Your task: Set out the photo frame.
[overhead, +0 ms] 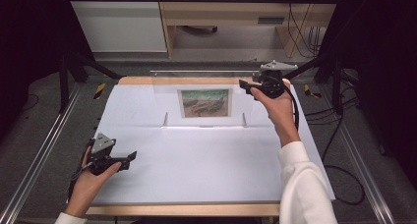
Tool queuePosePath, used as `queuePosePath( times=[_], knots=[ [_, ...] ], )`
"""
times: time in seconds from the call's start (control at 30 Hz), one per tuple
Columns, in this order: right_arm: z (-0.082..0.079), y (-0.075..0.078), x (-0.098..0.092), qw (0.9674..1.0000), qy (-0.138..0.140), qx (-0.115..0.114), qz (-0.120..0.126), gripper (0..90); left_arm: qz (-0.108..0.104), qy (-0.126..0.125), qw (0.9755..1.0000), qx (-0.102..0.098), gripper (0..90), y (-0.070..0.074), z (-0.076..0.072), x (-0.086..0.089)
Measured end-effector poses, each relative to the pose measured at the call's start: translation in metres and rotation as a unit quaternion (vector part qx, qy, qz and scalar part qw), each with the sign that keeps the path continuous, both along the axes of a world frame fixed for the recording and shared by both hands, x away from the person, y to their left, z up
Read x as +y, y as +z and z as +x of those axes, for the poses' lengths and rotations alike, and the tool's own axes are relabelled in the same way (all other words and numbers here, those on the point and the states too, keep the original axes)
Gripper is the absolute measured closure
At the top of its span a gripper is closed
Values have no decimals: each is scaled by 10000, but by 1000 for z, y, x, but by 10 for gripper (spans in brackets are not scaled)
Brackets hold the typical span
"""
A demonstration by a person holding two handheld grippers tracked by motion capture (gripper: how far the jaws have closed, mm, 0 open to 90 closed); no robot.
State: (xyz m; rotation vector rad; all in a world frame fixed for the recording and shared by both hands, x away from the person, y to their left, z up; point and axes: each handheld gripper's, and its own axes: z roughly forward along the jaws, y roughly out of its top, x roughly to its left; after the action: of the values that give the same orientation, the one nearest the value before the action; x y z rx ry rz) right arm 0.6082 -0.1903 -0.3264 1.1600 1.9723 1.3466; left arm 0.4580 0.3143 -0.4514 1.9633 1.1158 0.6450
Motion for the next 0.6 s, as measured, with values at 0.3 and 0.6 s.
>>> queuePosePath(
  times=[0.3,0.6],
  knots=[
    [3,-1,3,9999,-99,66,-69,376,49,6,10000,42,76,-2,0,0],
    [-1,-5,9,9985,-270,88,-468,280,101,-10,9999,32,77,-2,-1,0]
  ],
)
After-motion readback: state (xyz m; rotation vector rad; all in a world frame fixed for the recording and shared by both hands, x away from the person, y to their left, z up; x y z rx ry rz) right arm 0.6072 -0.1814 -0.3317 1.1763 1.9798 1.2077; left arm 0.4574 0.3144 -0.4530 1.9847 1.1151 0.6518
